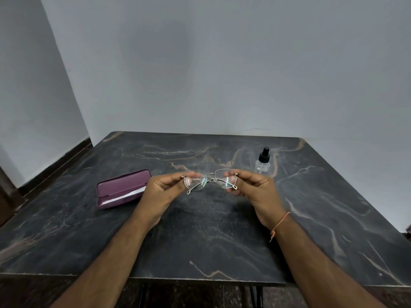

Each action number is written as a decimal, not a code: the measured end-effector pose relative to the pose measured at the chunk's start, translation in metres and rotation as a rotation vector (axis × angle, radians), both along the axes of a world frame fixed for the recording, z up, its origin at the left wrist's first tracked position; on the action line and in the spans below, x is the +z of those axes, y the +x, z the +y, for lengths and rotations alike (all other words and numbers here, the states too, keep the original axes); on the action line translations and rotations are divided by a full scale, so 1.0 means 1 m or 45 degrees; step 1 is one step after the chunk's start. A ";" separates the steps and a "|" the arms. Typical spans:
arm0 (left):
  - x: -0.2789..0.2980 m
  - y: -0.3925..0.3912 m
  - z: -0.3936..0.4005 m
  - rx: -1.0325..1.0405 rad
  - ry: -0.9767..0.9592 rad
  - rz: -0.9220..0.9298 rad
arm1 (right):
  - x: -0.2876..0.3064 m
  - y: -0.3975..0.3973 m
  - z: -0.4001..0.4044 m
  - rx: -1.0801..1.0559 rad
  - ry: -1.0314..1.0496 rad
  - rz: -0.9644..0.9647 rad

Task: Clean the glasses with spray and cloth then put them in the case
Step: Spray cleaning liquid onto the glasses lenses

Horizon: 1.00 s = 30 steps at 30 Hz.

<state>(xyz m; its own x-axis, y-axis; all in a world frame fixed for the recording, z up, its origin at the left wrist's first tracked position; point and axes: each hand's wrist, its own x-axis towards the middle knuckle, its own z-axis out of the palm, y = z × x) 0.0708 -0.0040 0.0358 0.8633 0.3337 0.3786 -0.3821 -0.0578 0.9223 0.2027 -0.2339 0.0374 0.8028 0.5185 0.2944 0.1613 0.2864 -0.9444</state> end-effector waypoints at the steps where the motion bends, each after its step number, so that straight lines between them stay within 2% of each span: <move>1: -0.001 0.000 0.000 0.001 0.000 -0.005 | 0.000 0.000 0.000 -0.012 0.008 -0.016; 6: -0.003 0.002 0.003 0.007 0.020 -0.022 | -0.004 0.002 0.004 -0.144 -0.006 -0.169; 11: -0.005 0.003 0.005 0.014 0.062 -0.038 | -0.011 0.007 0.003 -0.466 -0.207 -0.756; 14: -0.006 0.003 0.006 0.030 0.076 -0.052 | -0.011 0.005 0.003 -0.575 -0.239 -0.941; 24: -0.006 0.004 0.005 0.174 0.114 -0.139 | -0.011 0.004 0.005 -0.661 -0.199 -1.122; 27: -0.008 0.005 0.007 0.260 0.230 -0.145 | -0.011 0.004 0.005 -0.677 -0.205 -1.144; 30: -0.010 0.004 0.009 0.447 0.499 -0.213 | -0.011 0.003 0.005 -0.694 -0.209 -1.155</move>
<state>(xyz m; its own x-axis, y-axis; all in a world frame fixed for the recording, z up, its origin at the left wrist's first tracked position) 0.0748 0.0048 0.0255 0.6429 0.3973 0.6548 -0.4173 -0.5352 0.7344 0.2060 -0.2290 0.0267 0.4543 0.2439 0.8568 0.8904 -0.1560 -0.4277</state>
